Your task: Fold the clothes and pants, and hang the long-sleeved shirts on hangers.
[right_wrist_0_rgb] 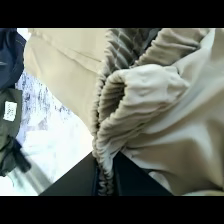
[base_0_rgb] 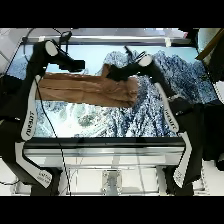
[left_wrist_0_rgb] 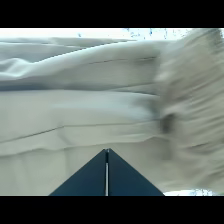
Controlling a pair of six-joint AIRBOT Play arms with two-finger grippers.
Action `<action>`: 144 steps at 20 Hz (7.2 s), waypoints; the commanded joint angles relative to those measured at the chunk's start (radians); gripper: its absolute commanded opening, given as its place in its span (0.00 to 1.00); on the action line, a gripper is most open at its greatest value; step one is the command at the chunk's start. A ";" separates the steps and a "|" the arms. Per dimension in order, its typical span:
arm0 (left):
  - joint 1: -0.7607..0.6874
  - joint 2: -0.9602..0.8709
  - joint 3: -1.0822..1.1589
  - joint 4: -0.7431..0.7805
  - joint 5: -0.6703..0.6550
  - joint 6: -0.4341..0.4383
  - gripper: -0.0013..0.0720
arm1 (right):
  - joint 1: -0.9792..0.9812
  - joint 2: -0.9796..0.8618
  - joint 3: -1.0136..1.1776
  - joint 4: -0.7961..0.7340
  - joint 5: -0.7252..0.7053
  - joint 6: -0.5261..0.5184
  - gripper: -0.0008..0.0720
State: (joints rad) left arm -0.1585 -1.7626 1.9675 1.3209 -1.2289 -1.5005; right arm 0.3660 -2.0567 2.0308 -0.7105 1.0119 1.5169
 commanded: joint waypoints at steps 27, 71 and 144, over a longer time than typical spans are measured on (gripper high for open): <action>0.053 0.104 0.000 0.026 -0.071 0.027 0.03 | -0.360 -0.025 -0.410 0.335 0.064 -0.142 0.84; -0.437 -0.188 -0.158 0.056 0.171 -0.010 0.03 | -0.332 0.368 -0.259 0.042 0.315 0.019 0.06; 0.092 0.319 -0.159 0.145 -0.254 0.091 0.03 | -0.158 -0.182 -0.099 0.253 0.156 0.021 0.96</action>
State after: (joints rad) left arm -0.0669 -1.4441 1.8088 1.4658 -1.4830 -1.4097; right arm 0.2447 -2.2391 1.9148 -0.4156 1.1019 1.5345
